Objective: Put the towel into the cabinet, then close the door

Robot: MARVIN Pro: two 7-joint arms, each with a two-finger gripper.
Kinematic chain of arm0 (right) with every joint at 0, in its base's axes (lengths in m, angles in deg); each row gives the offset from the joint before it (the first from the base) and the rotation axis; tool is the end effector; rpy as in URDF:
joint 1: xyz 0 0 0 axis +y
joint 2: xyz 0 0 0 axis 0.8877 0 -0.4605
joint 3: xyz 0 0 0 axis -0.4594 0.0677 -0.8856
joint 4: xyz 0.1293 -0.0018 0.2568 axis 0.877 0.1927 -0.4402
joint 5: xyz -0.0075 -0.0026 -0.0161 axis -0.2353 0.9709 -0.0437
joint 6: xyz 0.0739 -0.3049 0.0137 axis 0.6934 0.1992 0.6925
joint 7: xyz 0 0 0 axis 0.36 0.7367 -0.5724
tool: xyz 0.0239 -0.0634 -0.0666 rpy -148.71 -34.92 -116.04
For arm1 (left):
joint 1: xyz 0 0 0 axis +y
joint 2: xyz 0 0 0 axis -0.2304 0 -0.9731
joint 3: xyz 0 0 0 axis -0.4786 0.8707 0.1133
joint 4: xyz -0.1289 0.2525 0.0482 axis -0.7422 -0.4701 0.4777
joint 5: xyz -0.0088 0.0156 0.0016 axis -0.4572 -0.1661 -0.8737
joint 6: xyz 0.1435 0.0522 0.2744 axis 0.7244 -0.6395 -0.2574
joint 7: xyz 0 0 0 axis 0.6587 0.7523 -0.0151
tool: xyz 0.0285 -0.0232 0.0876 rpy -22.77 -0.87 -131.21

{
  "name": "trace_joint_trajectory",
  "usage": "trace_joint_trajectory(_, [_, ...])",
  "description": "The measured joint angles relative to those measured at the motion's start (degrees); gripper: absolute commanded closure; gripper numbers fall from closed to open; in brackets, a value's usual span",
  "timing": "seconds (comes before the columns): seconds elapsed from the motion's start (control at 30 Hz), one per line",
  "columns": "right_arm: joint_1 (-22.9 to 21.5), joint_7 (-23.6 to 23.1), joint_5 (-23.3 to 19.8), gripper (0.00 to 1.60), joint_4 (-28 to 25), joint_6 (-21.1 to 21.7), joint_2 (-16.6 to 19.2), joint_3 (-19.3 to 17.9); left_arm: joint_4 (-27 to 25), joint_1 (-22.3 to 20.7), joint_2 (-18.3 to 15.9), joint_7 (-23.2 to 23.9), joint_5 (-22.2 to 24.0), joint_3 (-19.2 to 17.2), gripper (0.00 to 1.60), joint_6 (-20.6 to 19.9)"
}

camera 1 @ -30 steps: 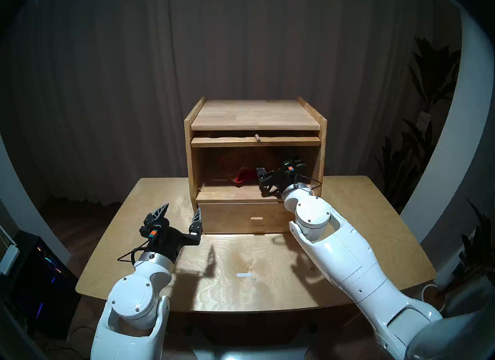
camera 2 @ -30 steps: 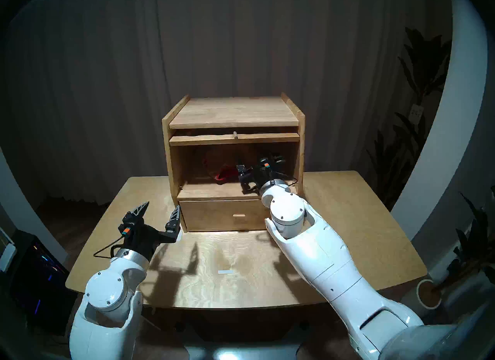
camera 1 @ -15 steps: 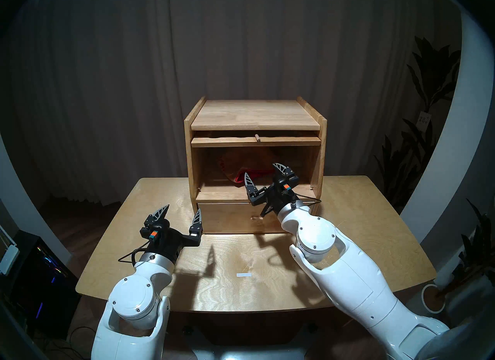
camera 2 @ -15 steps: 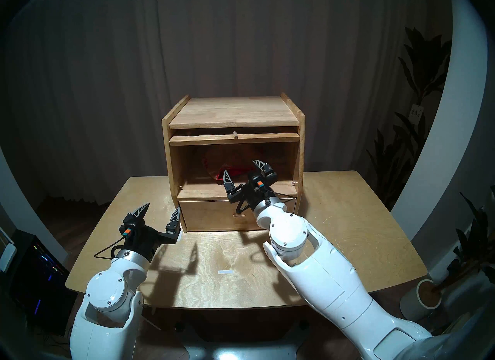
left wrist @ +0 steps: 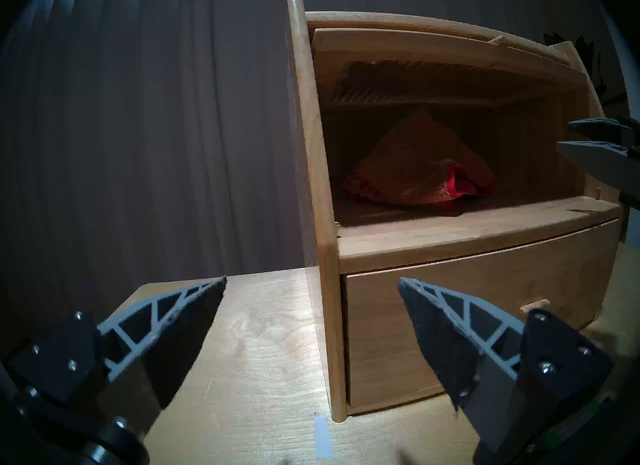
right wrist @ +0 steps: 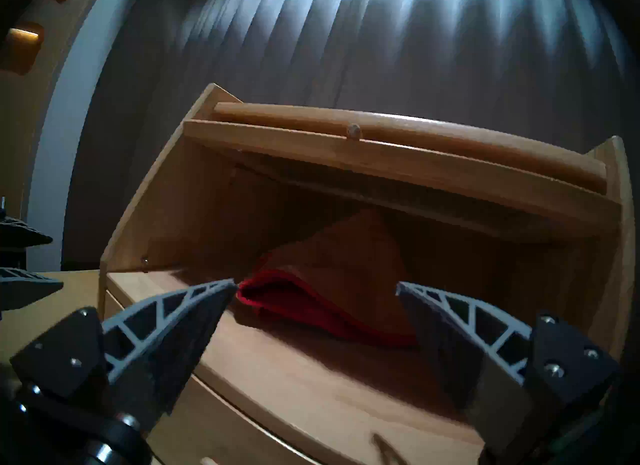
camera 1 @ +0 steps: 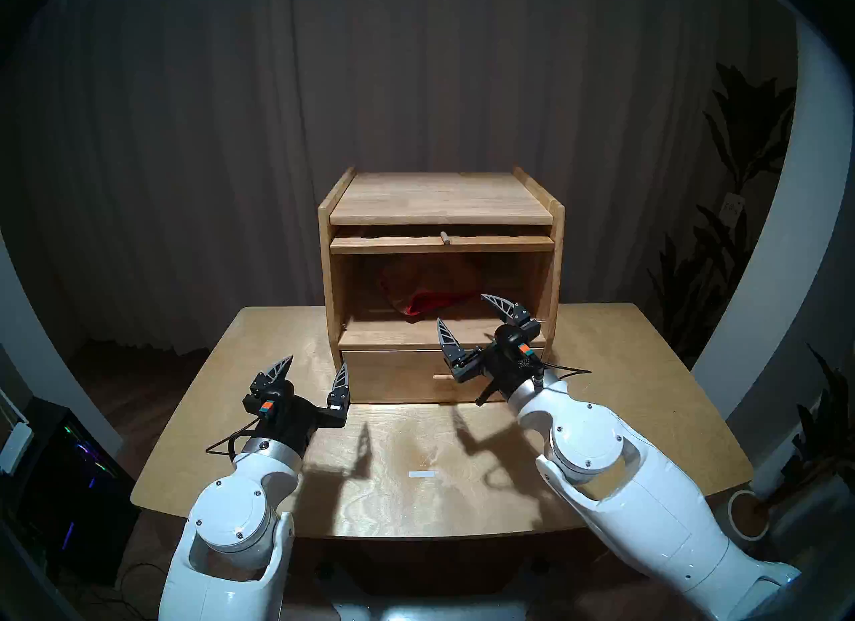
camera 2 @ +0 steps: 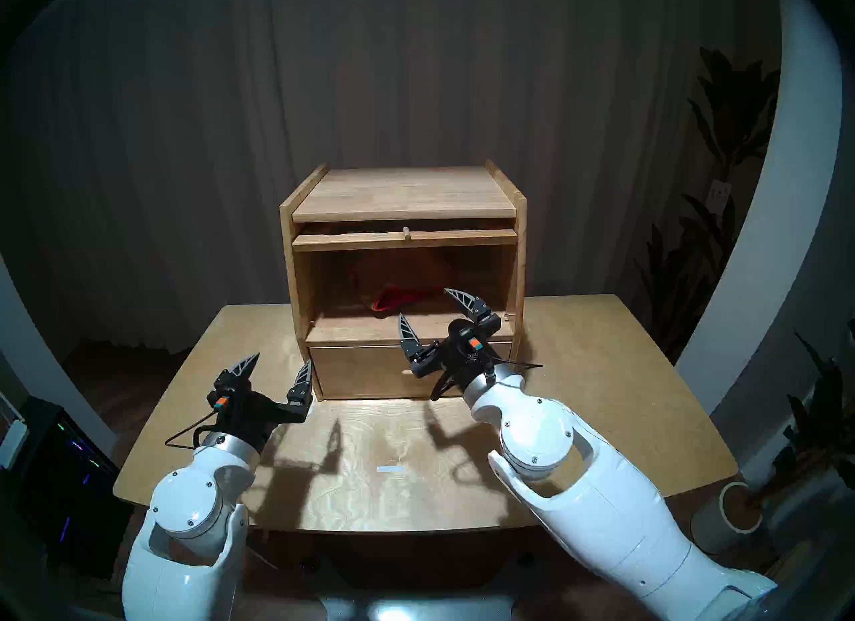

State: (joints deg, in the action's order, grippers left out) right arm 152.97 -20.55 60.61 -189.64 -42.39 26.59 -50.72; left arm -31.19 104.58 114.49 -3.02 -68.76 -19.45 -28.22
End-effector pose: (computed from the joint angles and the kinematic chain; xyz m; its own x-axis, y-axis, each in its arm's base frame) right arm 0.3589 0.0802 -0.2243 -0.2614 0.1761 0.9490 0.4367 -0.8553 0.2790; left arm 0.2911 0.0170 -0.2721 0.0324 -0.0933 0.9951 -0.0883 -0.9920 -0.0902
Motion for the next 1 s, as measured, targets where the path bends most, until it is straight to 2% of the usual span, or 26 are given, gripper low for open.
trace_joint_trajectory(0.23, [2.77,-0.28,-0.23,0.0,-4.34,-1.91,3.22,-2.86,0.34,-0.02,0.0,0.0,0.0,0.0,0.0,0.0])
trace_joint_trajectory(0.53, [5.54,0.98,-0.99,0.0,-9.31,-5.13,6.79,-9.2,0.8,-0.05,0.0,0.0,0.0,0.0,0.0,0.0])
trace_joint_trajectory(1.0, [9.66,4.46,-2.41,0.0,-10.94,-8.48,10.31,-20.23,1.3,-0.14,0.0,0.01,0.0,0.0,0.0,0.0])
